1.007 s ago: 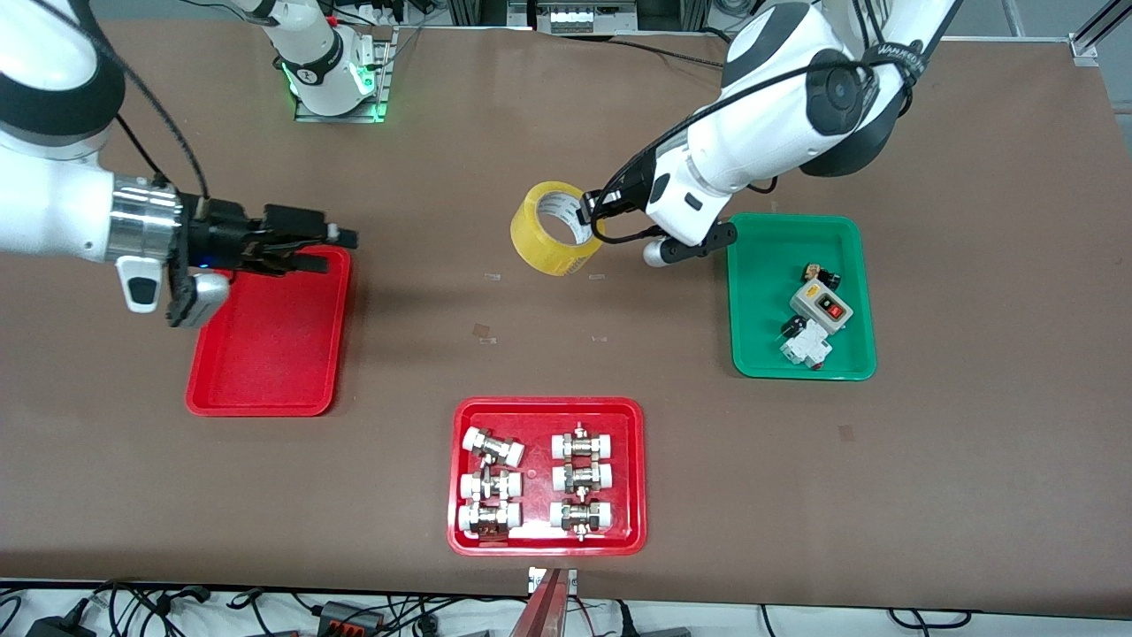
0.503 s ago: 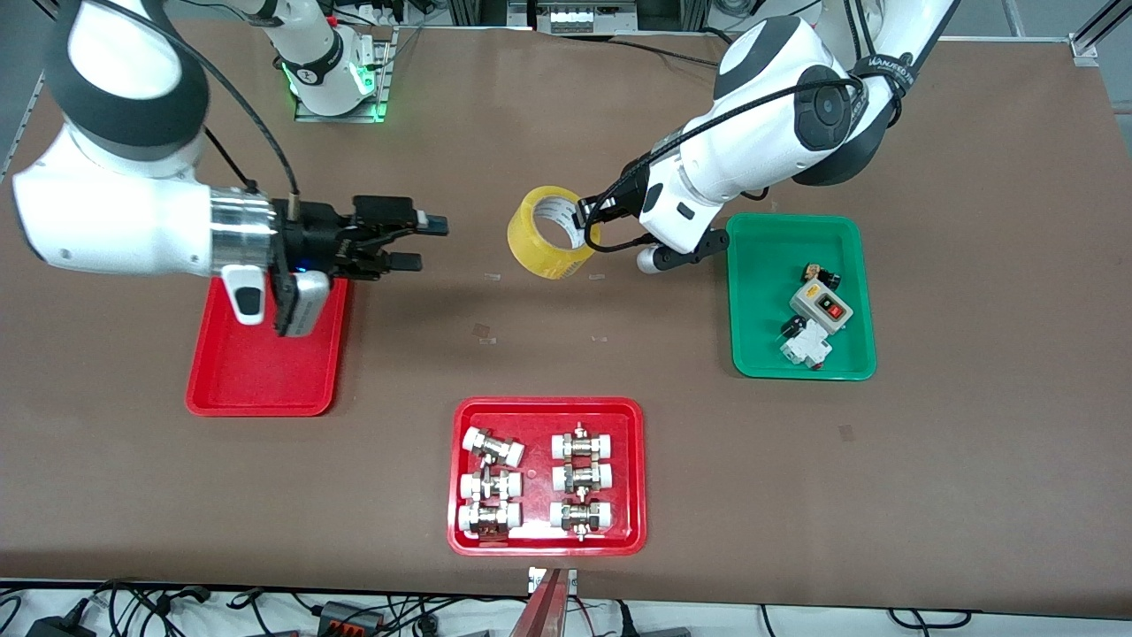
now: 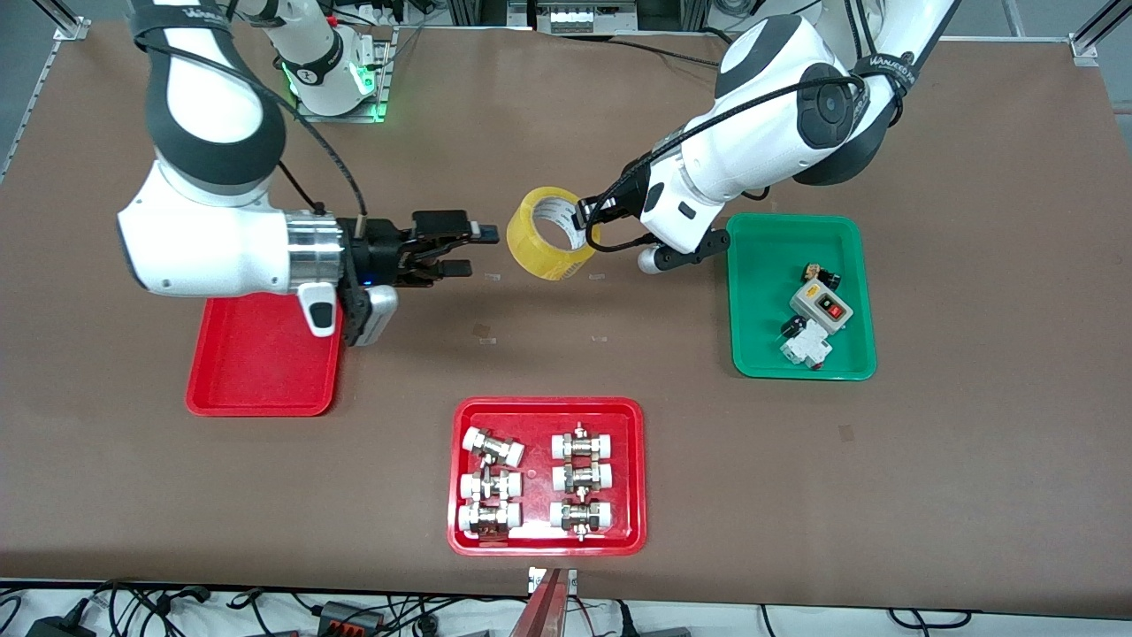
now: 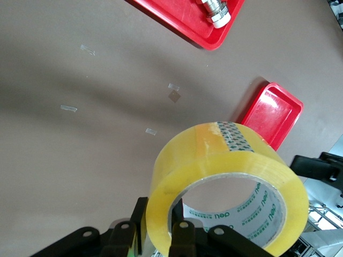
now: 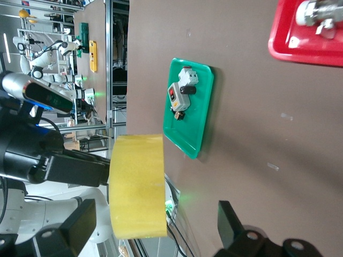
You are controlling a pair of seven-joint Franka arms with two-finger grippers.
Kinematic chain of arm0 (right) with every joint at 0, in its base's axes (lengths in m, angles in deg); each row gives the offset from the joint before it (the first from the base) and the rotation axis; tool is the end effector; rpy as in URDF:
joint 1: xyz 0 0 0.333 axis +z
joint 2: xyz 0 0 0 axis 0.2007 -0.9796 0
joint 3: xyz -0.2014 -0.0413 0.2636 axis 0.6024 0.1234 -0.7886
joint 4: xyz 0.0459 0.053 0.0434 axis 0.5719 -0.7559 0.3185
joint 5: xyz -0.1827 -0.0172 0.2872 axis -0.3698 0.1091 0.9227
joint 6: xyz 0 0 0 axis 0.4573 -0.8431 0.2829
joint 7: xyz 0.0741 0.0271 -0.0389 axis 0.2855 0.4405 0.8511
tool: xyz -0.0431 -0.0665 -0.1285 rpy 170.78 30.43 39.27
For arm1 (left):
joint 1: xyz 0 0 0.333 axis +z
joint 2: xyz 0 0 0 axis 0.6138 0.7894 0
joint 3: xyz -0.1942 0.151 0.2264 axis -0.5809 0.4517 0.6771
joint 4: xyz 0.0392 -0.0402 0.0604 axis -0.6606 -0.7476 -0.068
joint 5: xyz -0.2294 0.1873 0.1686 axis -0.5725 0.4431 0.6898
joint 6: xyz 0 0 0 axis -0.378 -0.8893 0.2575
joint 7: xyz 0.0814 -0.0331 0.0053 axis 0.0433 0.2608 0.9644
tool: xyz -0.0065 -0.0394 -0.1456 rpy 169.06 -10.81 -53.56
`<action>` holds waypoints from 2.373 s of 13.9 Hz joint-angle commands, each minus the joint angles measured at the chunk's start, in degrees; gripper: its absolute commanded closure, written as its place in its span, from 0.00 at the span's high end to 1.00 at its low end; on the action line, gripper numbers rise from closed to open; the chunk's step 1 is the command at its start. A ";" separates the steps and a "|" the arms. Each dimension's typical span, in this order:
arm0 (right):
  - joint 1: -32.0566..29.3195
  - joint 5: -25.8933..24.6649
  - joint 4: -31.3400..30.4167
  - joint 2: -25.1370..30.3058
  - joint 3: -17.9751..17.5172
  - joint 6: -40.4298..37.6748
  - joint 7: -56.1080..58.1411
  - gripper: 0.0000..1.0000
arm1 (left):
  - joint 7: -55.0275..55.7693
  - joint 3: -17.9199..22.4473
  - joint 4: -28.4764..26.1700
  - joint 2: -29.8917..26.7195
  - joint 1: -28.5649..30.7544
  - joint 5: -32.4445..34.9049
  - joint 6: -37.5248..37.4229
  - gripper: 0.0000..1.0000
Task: Left arm passes tape to right arm into tray
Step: 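Hold the tape mid-table while the right gripper closes on its rim, then open the left gripper and withdraw it from the tape roll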
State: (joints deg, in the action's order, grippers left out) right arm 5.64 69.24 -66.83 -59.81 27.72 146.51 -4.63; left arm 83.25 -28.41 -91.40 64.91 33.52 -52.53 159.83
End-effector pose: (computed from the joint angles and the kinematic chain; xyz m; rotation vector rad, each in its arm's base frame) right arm 0.5561 0.3218 0.4869 -2.0892 -0.2670 0.1927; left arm 0.4931 -0.3840 0.5004 2.4973 0.5789 -0.3630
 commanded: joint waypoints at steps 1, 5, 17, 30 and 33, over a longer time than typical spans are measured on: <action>2.02 2.80 1.42 -0.81 0.40 0.76 0.64 1.00 | 0.38 -0.22 1.26 0.05 0.04 -0.94 0.06 0.06; 2.64 2.90 1.42 -1.25 0.40 1.47 0.90 1.00 | 0.38 -0.22 1.08 -0.04 0.13 -0.94 0.06 0.06; 4.40 2.90 1.42 -2.04 0.40 3.67 2.83 0.97 | 0.46 -0.22 0.82 0.05 0.13 -0.85 -0.03 0.06; 4.40 2.90 1.42 -2.04 0.40 3.67 3.19 0.32 | 0.46 -0.22 0.73 0.05 0.22 -0.76 -0.03 0.28; 4.23 2.81 1.42 -2.04 0.40 3.58 3.63 0.32 | 0.29 -0.13 0.64 -0.04 0.13 -0.67 -0.12 0.87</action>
State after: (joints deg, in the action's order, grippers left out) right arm 9.56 71.25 -66.74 -61.16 27.80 150.05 -2.33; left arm 83.38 -28.39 -91.36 65.02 33.53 -52.53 159.90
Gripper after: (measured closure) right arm 0.467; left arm 0.559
